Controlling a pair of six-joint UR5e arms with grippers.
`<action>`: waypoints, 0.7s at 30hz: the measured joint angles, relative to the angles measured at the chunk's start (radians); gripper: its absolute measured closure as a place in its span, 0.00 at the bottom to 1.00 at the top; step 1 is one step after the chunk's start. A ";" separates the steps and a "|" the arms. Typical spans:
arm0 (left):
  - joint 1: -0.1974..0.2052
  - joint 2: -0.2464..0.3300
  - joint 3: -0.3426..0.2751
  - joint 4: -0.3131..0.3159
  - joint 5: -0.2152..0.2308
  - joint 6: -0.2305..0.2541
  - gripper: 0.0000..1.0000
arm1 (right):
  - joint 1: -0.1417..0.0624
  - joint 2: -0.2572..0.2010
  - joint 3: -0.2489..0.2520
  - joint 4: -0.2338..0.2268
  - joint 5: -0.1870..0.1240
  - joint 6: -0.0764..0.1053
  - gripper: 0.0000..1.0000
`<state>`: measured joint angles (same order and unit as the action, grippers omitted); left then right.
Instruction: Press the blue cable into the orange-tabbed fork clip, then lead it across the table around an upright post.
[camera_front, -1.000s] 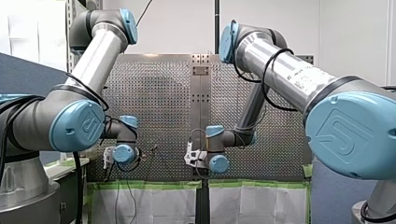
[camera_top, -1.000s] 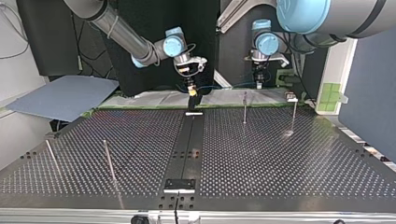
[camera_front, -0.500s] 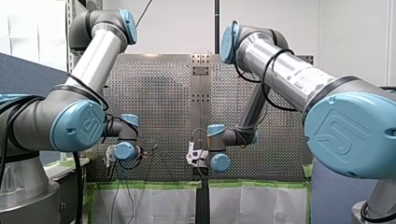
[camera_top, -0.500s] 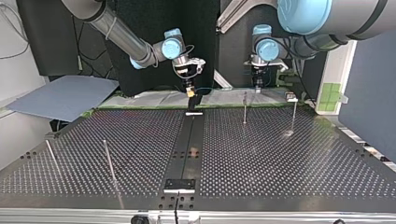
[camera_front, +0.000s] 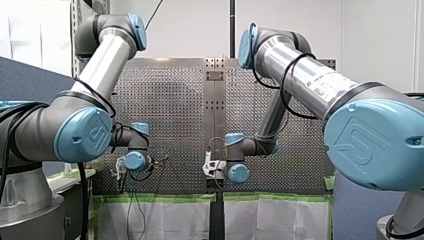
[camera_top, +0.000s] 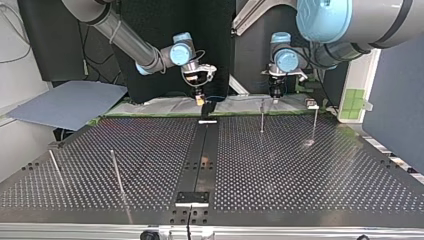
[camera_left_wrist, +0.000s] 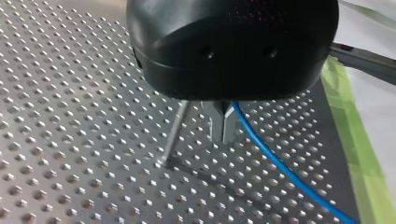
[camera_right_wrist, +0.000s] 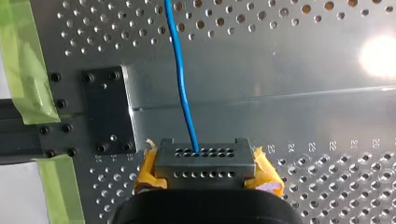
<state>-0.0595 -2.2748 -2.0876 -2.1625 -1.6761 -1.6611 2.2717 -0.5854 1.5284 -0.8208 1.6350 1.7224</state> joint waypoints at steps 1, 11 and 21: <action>0.001 -0.008 0.002 0.002 -0.002 -0.001 1.00 | -0.002 0.000 0.000 0.000 0.000 -0.001 1.00; 0.021 -0.078 0.072 -0.043 -0.003 -0.013 1.00 | -0.014 0.000 0.000 0.000 0.000 -0.014 1.00; 0.045 -0.079 0.099 -0.096 -0.008 -0.008 1.00 | -0.020 0.001 -0.012 0.002 -0.001 -0.018 1.00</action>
<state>-0.0148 -2.3539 -1.9884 -2.2584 -1.6842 -1.6691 2.2513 -0.5841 1.5165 -0.8193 1.6343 1.7046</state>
